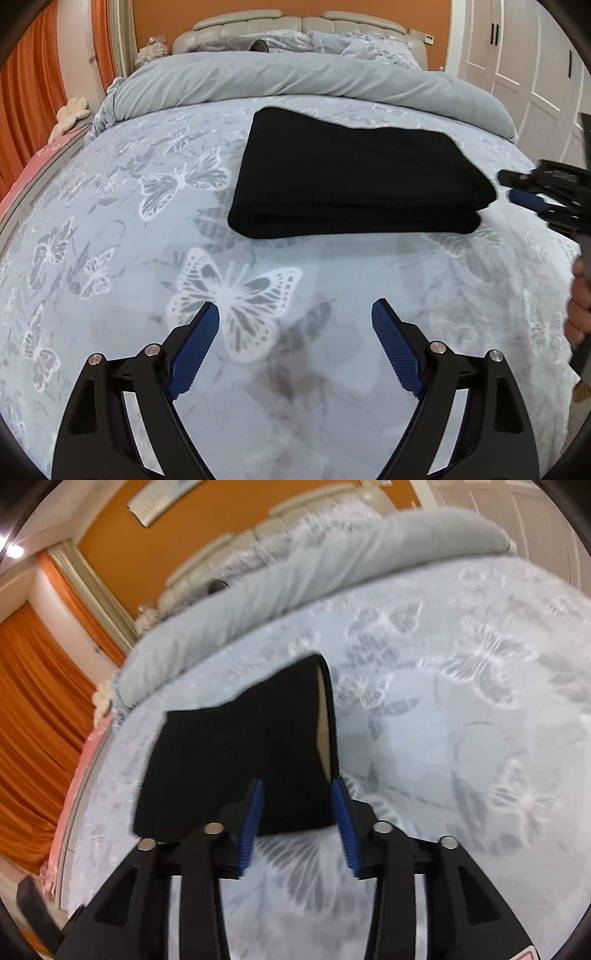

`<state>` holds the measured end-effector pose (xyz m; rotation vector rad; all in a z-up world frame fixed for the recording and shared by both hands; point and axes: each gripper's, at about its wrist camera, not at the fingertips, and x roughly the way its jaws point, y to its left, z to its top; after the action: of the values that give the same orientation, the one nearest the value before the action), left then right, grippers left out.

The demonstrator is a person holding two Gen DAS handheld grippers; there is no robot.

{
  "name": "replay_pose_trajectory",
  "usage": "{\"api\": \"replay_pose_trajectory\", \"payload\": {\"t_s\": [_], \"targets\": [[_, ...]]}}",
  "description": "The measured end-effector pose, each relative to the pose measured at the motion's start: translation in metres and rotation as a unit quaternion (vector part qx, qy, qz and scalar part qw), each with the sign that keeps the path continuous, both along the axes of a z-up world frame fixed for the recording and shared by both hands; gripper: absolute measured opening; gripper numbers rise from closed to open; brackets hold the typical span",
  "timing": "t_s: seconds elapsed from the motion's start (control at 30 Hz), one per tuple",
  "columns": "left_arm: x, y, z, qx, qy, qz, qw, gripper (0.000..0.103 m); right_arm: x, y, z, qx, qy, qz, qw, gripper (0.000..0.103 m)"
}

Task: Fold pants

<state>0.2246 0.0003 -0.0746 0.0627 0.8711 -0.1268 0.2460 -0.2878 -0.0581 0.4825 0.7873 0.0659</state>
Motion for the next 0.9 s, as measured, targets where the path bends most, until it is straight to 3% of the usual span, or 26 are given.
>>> {"api": "replay_pose_trajectory", "payload": {"t_s": [0.2,0.3,0.37,0.5,0.63,0.73,0.8,0.87,0.9], "targets": [[-0.026,-0.003,0.031,0.007,-0.01,0.002,0.9999,0.083,-0.069,0.023,0.035,-0.082,-0.005,0.019,0.996,0.051],[-0.04,-0.002,0.045,0.007,-0.015,0.008,0.9998,0.083,-0.102,0.035,0.044,-0.103,-0.008,0.015,0.995,0.064],[-0.054,-0.002,0.056,0.011,-0.021,0.013,0.9997,0.083,-0.121,0.041,0.05,-0.115,-0.017,0.011,0.993,0.065],[-0.083,-0.001,0.071,0.029,-0.038,0.019,0.9987,0.088,-0.168,0.057,0.062,-0.133,-0.051,-0.007,0.99,0.082],[-0.117,-0.001,0.073,0.041,-0.049,0.02,0.9977,0.091,-0.212,0.068,0.055,-0.157,-0.101,-0.05,0.981,0.085],[-0.139,-0.001,0.059,0.024,-0.067,0.011,0.9974,0.094,-0.211,0.073,0.044,-0.152,-0.075,-0.045,0.984,0.085],[-0.14,-0.003,0.05,0.023,-0.056,0.015,0.998,0.094,-0.208,0.076,0.044,-0.133,-0.071,-0.028,0.988,0.085],[-0.137,-0.008,0.054,0.008,-0.052,-0.004,0.9986,0.094,-0.207,0.079,0.047,-0.14,-0.074,-0.03,0.987,0.085],[-0.138,-0.008,0.061,-0.001,-0.074,-0.001,0.9972,0.094,-0.209,0.082,0.05,-0.147,-0.077,-0.029,0.986,0.085]]}}
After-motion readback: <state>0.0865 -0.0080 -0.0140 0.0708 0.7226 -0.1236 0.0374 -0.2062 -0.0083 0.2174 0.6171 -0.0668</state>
